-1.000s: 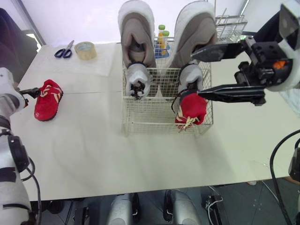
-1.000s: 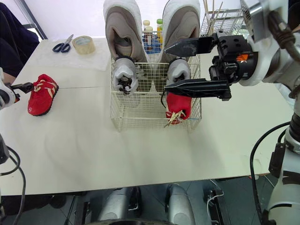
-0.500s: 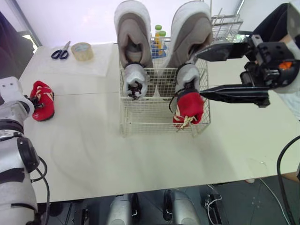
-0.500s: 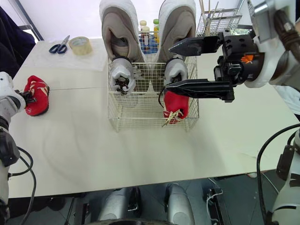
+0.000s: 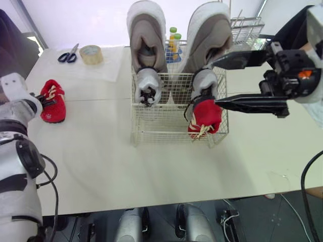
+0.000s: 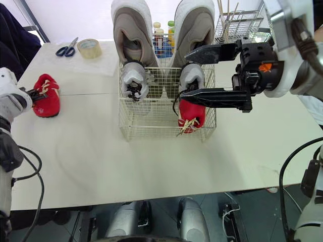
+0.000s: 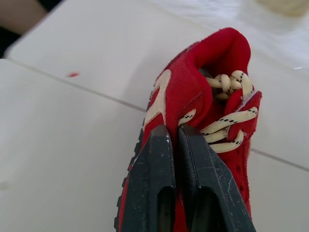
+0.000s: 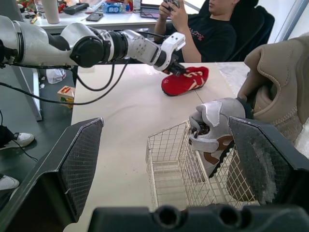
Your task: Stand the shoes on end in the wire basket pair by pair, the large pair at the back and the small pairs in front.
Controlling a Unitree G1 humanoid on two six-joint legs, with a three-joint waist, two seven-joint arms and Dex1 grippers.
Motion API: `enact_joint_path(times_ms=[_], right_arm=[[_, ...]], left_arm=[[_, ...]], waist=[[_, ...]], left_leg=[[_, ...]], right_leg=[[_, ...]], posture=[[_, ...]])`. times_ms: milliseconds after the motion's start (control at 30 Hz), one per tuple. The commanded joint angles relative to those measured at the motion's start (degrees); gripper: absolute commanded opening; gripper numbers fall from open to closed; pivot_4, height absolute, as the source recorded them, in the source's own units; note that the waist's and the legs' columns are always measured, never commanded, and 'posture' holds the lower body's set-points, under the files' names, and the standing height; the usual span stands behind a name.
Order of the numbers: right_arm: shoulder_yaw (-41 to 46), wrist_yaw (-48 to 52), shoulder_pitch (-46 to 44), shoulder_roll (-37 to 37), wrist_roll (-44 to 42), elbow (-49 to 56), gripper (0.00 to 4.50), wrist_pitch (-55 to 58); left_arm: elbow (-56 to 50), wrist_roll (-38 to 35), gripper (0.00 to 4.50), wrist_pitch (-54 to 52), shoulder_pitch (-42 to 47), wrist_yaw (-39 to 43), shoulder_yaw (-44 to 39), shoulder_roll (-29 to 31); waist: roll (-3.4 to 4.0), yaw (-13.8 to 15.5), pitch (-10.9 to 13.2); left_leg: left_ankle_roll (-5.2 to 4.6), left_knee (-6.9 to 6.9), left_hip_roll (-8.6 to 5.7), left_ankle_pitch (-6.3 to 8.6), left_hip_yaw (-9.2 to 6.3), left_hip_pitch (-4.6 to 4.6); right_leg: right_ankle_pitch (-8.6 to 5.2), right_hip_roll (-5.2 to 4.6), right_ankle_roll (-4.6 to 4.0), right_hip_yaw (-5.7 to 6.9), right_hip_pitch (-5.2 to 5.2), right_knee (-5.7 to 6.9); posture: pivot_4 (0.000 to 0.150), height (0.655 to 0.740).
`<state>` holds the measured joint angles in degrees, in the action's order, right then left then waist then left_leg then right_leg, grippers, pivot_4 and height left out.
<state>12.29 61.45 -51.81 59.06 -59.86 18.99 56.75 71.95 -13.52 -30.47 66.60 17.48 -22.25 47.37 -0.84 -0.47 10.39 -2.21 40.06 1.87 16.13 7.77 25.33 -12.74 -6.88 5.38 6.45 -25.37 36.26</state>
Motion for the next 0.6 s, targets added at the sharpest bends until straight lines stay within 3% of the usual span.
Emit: enact_joint_path(times_ms=[33,200,333,433,567,600], right_arm=[[2.0,0.0,-0.1,0.5,-0.5,0.7,4.5,-1.4],[0.5,1.0,-0.5,-0.1,0.5,-0.4,4.5,-2.5],[-0.2,1.9,-0.8,-0.1,1.0,-1.1,4.5,-3.1],[-0.5,2.4,-0.7,-0.1,1.2,-1.4,4.5,-3.5],[-0.7,2.6,-0.4,-0.6,1.7,-1.4,4.5,-4.2],[-0.7,2.5,-0.3,-0.7,1.9,-1.3,4.5,-4.4]], left_arm=[[-15.2,-5.4,0.12,-12.6,-1.8,-0.5,-2.7,-1.3],[-51.4,-13.6,0.12,-36.6,-14.8,-11.7,-11.5,-10.8],[-71.1,-14.3,0.12,-52.1,-18.4,-19.3,-18.0,-17.9],[-80.4,-13.0,0.12,-60.7,-19.3,-21.0,-20.7,-20.3],[-83.6,-11.3,0.12,-61.7,-20.4,-21.7,-20.1,-21.3],[-83.4,-10.9,0.73,-61.2,-21.1,-21.5,-19.1,-21.9]], waist=[[-0.01,-0.2,0.0],[-0.02,-0.4,0.0],[-0.24,-0.2,0.1],[-0.27,-0.2,0.1],[-0.26,0.0,0.1],[-0.26,0.1,0.1]], left_leg=[[0.0,0.0,0.0,0.0,-0.01,0.0],[0.01,-0.01,0.02,-0.01,-0.02,-0.03],[0.05,0.05,0.03,-0.05,-0.08,-0.03],[0.08,0.05,0.03,-0.07,-0.1,-0.05],[0.13,0.03,0.02,-0.09,-0.11,-0.15],[0.14,0.03,0.02,-0.1,-0.12,-0.17]], right_leg=[[0.0,0.0,0.0,0.0,0.0,0.0],[0.0,0.0,0.02,-0.08,0.0,0.06],[0.02,0.01,0.04,-0.07,0.03,0.06],[0.02,0.02,0.03,-0.06,0.04,0.08],[0.02,0.02,0.03,-0.06,0.1,0.11],[0.02,0.02,0.03,-0.05,0.14,0.11]], posture=[[0.15,0.74],[0.15,0.74],[0.15,0.74],[0.15,0.74],[0.15,0.74],[0.15,0.74]])
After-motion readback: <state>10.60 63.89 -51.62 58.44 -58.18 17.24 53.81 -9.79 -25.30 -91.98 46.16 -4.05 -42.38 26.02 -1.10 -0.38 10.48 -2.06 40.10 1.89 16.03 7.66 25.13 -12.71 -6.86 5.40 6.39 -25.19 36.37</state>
